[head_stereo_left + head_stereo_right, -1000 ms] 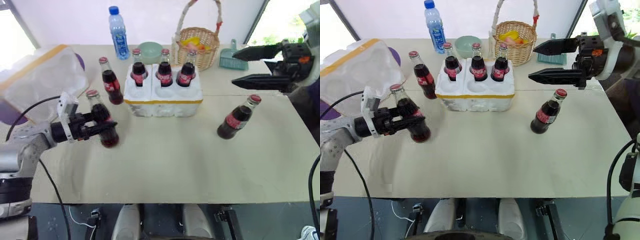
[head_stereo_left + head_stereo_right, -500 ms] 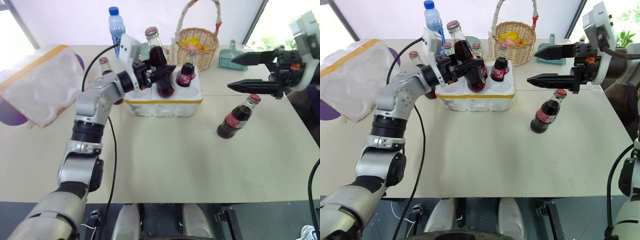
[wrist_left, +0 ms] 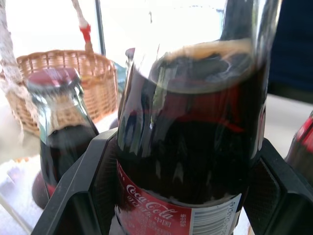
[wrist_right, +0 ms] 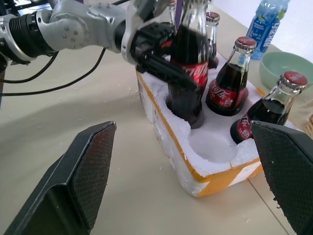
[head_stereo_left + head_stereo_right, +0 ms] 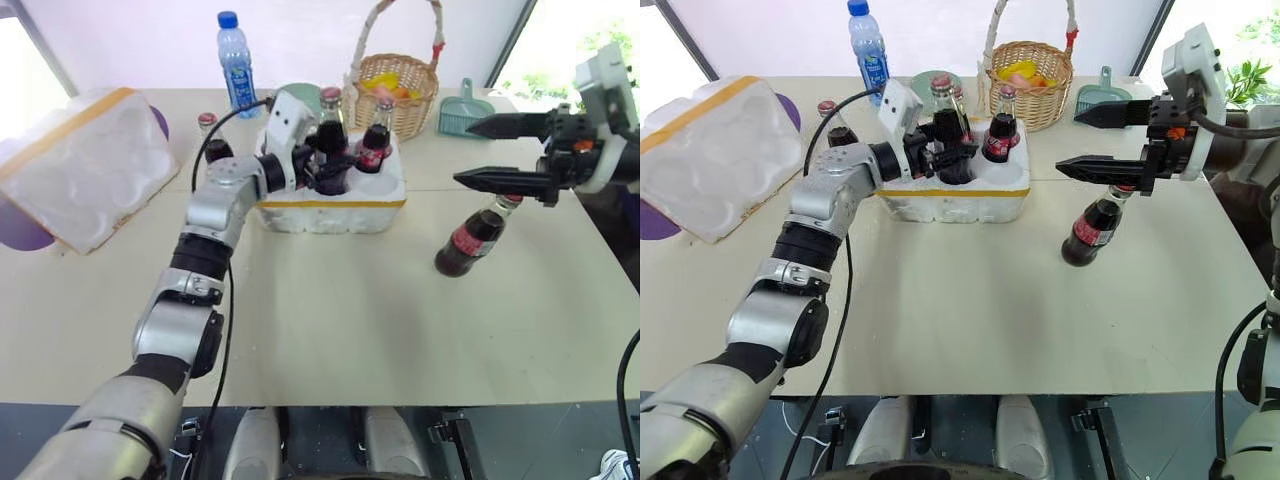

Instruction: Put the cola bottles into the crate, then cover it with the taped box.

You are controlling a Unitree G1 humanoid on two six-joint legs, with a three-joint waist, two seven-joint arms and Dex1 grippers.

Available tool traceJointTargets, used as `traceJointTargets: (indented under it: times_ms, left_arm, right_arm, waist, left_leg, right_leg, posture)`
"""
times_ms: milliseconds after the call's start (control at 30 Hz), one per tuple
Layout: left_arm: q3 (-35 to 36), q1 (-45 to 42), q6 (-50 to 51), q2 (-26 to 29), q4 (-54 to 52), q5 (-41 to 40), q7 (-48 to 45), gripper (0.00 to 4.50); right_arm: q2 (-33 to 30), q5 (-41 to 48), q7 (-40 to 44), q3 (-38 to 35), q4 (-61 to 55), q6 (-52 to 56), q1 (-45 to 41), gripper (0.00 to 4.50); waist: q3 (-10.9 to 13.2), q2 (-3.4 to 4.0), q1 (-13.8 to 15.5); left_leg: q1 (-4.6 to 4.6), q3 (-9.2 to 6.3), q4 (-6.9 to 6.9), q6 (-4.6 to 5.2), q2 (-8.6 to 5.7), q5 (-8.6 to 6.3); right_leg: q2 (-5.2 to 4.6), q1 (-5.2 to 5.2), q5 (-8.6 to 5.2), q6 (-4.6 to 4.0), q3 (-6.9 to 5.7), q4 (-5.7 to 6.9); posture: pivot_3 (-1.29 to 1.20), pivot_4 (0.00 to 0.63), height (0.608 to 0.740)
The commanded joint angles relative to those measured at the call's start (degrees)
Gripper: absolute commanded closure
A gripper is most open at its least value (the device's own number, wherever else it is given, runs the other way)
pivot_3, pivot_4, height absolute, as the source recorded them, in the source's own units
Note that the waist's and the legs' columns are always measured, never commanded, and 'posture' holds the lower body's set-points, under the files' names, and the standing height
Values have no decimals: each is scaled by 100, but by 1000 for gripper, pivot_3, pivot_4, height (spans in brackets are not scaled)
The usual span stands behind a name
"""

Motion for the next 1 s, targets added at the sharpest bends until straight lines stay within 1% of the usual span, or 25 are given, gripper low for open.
traceJointTargets:
  times_ms: [33,67,100,167,267,367,433,500,600,633,700,767,833,1000]
  left_arm:
    - [-181,-204,-459,-73,513,532,390,1782]
    - [-137,-226,-482,-121,641,543,461,1782]
    - [-92,-245,-502,-158,731,541,493,750]
    - [-26,-194,-429,-253,644,463,466,39]
    - [152,-32,-121,-233,148,214,344,39]
    - [474,331,404,-32,-935,-382,-8,39]
    - [797,660,912,218,-1844,-953,-224,39]
    - [1260,1090,1414,624,-2718,-1536,-344,39]
    - [1818,1779,1849,1349,-3493,-1968,-415,39]
    - [1918,1956,1916,1528,-3608,-1984,-346,39]
    - [2006,2290,1769,1868,-3530,-1645,-88,39]
    - [1991,2517,1525,2083,-3373,-1309,126,39]
    - [1930,2584,1267,2115,-3155,-1026,395,39]
    - [1780,2362,786,1862,-2544,-576,977,39]
  right_arm:
    - [15,-44,-52,-97,-7,-156,-132,0]
    - [24,-56,-59,-83,6,-172,-145,0]
    - [32,-66,-62,-75,15,-182,-154,0]
    - [50,-76,-73,-63,18,-187,-161,0]
    - [62,-83,-77,-57,4,-198,-143,0]
    - [78,-100,-77,-67,-2,-198,-123,0]
    - [90,-106,-80,-86,-1,-194,-105,0]
    - [106,-102,-86,-121,-3,-190,-68,0]
    - [131,-113,-98,-144,4,-212,-32,0]
    - [131,-108,-100,-160,1,-212,-18,0]
    - [141,-99,-111,-178,8,-210,-14,0]
    - [150,-96,-117,-180,14,-214,-11,0]
    - [162,-92,-121,-170,18,-214,-12,0]
    - [201,-66,-112,-113,9,-161,-81,0]
  waist:
    - [1,-1,-6]
    - [0,0,-8]
    - [0,0,-8]
    - [-1,2,-11]
    - [-1,1,-14]
    - [-1,2,-45]
    - [1,3,-62]
    - [2,4,-62]
    - [0,7,-81]
    - [0,8,-64]
    - [0,8,-23]
    - [0,7,24]
    - [1,6,75]
    - [1,4,121]
  left_leg:
    - [-1,0,1,0,0,0]
    - [-2,0,2,0,0,0]
    - [-2,-1,3,0,0,0]
    - [-1,-3,3,0,0,0]
    - [-1,-3,4,0,0,0]
    - [-1,-3,2,0,2,0]
    - [-2,-3,-2,0,4,0]
    - [-1,-5,-3,0,6,0]
    - [1,-3,-4,0,11,0]
    - [5,-1,-4,0,12,0]
    - [12,-1,-2,0,12,0]
    - [12,-3,1,-1,8,0]
    - [12,0,4,-1,2,0]
    - [9,1,6,-1,-1,0]
  right_leg:
    - [0,0,1,1,0,0]
    - [0,0,1,2,0,0]
    - [0,0,2,3,0,1]
    - [0,0,2,3,0,2]
    - [0,0,2,3,0,2]
    - [0,-1,2,4,0,3]
    - [0,-6,2,4,-1,6]
    - [1,-8,2,3,-1,10]
    - [3,-8,2,3,-1,10]
    - [3,-6,2,3,-1,11]
    - [3,2,2,3,-3,11]
    - [-1,11,1,1,-5,8]
    - [-9,14,-1,-4,-4,1]
    - [-12,15,1,-2,-5,0]
  posture:
    - [0,150,740]
    - [0,150,740]
    - [0,150,740]
    - [0,150,740]
    - [0,150,740]
    - [0,150,740]
    - [0,150,740]
    - [0,150,740]
    - [0,150,740]
    - [0,150,740]
    - [0,150,740]
    - [0,150,740]
    - [0,150,740]
    - [0,150,740]
